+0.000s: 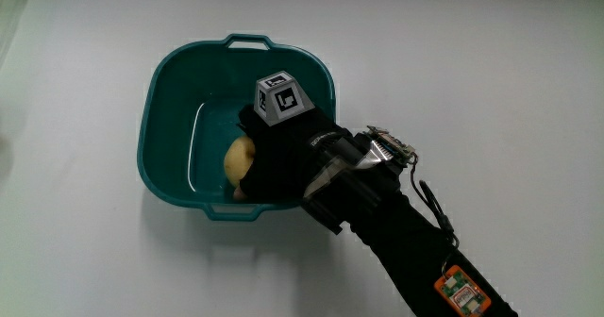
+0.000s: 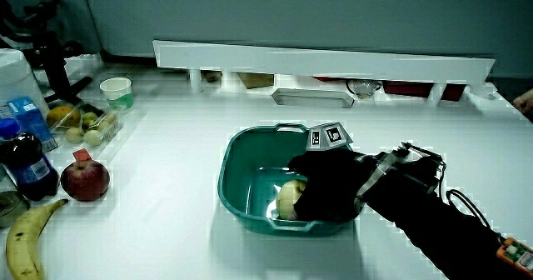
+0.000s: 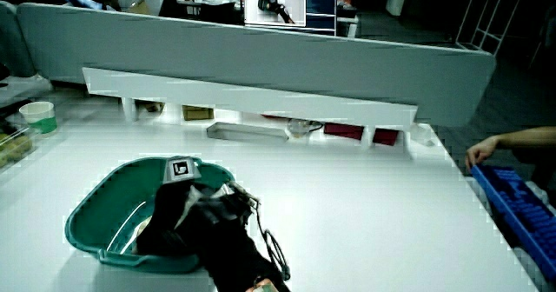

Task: Pick pear from plate

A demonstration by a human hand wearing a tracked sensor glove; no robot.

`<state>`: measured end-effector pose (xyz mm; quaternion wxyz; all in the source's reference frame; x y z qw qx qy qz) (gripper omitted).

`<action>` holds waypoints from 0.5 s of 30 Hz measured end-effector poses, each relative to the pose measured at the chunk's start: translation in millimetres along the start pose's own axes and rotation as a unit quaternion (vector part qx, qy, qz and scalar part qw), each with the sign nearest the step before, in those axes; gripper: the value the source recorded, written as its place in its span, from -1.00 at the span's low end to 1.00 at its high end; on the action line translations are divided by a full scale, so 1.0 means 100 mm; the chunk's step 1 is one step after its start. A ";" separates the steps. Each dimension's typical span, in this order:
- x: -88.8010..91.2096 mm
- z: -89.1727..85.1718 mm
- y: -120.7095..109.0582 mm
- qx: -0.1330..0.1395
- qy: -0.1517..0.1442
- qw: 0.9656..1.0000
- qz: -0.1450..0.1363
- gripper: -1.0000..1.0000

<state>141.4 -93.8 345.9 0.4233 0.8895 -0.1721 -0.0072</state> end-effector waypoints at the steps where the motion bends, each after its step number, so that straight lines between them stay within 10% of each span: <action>1: -0.03 0.00 0.03 -0.001 -0.002 1.000 0.000 0.00; 15: -0.45 -0.10 0.45 -0.022 0.010 0.998 0.052 0.00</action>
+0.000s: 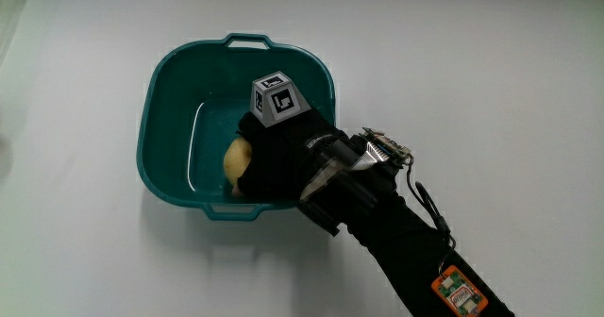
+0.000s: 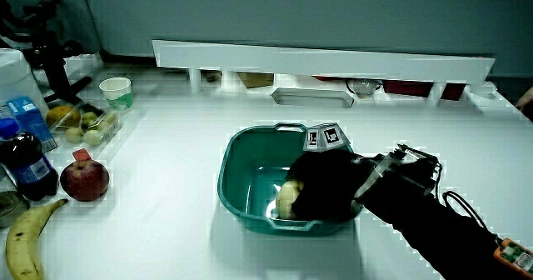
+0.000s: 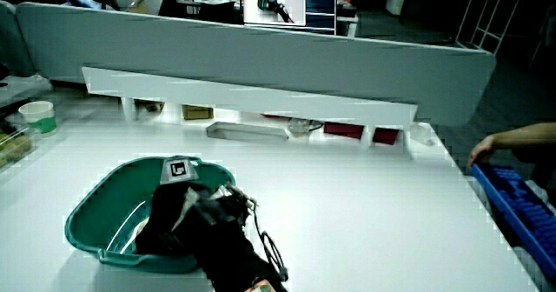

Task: Pick pear from plate

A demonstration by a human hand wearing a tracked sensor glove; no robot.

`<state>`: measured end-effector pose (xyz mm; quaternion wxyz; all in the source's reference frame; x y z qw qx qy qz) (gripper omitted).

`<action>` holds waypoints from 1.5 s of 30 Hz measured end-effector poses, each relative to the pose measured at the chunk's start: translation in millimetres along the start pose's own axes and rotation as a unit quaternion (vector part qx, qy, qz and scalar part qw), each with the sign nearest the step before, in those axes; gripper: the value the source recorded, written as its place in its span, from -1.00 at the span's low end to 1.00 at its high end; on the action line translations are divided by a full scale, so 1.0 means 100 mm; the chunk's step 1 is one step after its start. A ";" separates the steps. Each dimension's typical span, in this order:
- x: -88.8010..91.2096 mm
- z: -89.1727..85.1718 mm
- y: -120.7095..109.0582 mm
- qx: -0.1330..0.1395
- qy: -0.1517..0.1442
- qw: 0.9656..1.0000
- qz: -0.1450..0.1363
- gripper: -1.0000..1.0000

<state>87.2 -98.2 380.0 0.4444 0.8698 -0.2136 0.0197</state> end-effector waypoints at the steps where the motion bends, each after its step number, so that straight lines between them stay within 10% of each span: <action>1: -0.03 -0.01 0.05 -0.019 0.016 0.999 0.029 0.00; 4: -0.12 -0.01 0.10 -0.003 -0.007 1.000 -0.002 0.00; 10: -0.33 -0.06 0.28 -0.033 0.015 0.998 0.059 0.00; 21: -0.60 -0.15 0.53 -0.006 -0.017 1.000 0.026 0.00; 45: -0.98 -0.42 0.97 -0.068 -0.028 0.997 0.026 0.00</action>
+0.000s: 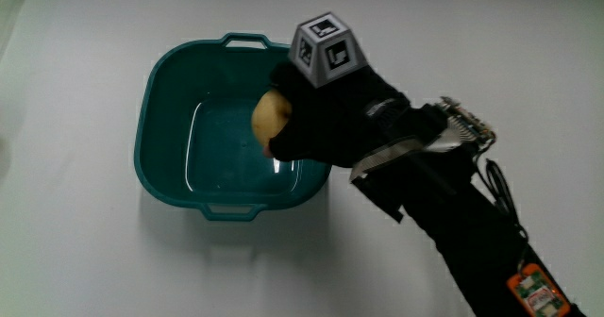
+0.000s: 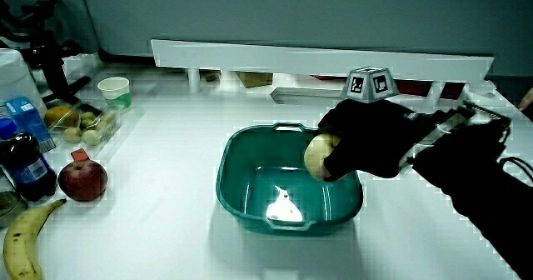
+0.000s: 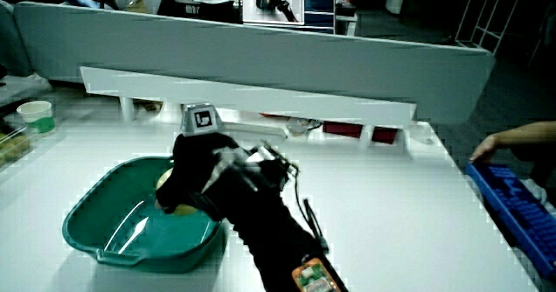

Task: Pick pear from plate

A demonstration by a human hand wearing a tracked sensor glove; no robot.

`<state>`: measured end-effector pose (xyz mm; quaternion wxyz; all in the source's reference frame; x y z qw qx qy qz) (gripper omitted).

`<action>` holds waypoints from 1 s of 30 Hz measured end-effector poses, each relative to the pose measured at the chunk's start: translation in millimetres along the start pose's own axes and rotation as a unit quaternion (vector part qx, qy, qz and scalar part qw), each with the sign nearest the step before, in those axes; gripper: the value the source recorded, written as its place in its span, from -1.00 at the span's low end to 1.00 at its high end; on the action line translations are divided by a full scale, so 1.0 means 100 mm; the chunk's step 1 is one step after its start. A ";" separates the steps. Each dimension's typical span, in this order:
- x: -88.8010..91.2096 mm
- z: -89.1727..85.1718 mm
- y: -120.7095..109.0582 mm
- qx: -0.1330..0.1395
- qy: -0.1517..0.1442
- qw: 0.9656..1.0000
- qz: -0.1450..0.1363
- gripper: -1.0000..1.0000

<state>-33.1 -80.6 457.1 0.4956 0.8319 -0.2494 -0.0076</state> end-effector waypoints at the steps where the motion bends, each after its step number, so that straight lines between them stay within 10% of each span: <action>1: -0.01 0.00 -0.01 0.009 -0.004 1.000 0.000 0.00; 11: -0.04 -0.08 0.08 -0.030 -0.001 1.000 0.007 0.00; 30: -0.04 -0.07 0.07 -0.007 0.008 1.000 0.007 0.22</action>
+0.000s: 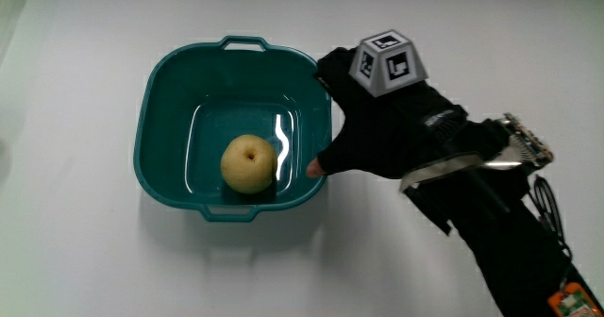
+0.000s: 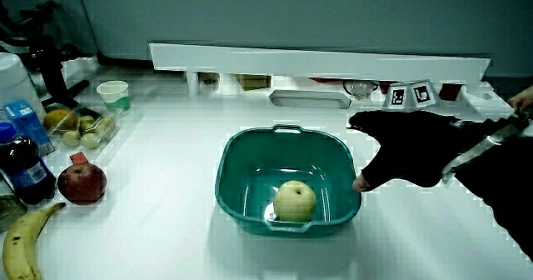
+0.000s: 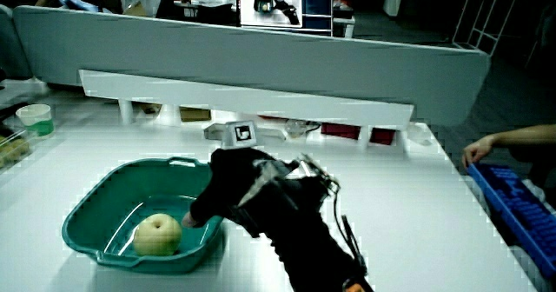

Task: Pick pear from plate

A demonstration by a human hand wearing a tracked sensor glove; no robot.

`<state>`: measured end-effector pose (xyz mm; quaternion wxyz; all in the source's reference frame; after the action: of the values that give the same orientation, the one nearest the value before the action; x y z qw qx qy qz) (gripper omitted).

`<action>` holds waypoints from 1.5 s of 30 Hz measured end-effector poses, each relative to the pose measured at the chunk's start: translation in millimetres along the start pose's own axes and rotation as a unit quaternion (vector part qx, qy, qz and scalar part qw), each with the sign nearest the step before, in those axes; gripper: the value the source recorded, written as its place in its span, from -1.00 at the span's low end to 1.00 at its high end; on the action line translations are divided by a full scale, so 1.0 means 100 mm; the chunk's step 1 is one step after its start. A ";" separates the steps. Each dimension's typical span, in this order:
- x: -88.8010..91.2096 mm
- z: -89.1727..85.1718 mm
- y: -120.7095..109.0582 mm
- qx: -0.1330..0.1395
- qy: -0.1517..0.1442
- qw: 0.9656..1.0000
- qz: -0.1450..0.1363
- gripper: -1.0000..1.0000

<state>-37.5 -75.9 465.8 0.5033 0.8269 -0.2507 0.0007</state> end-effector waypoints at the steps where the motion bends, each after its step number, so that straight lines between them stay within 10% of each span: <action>1: 0.00 0.00 0.00 0.003 0.001 1.000 0.003 0.25; 19: -0.04 -0.01 0.00 0.013 0.001 1.000 0.006 0.81; 25: -0.06 -0.01 -0.02 0.057 -0.009 0.998 0.011 1.00; 45: -0.06 0.27 -0.37 0.127 -0.032 0.991 0.017 1.00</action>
<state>-33.7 -82.5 419.8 0.3858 0.8795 -0.2783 0.0150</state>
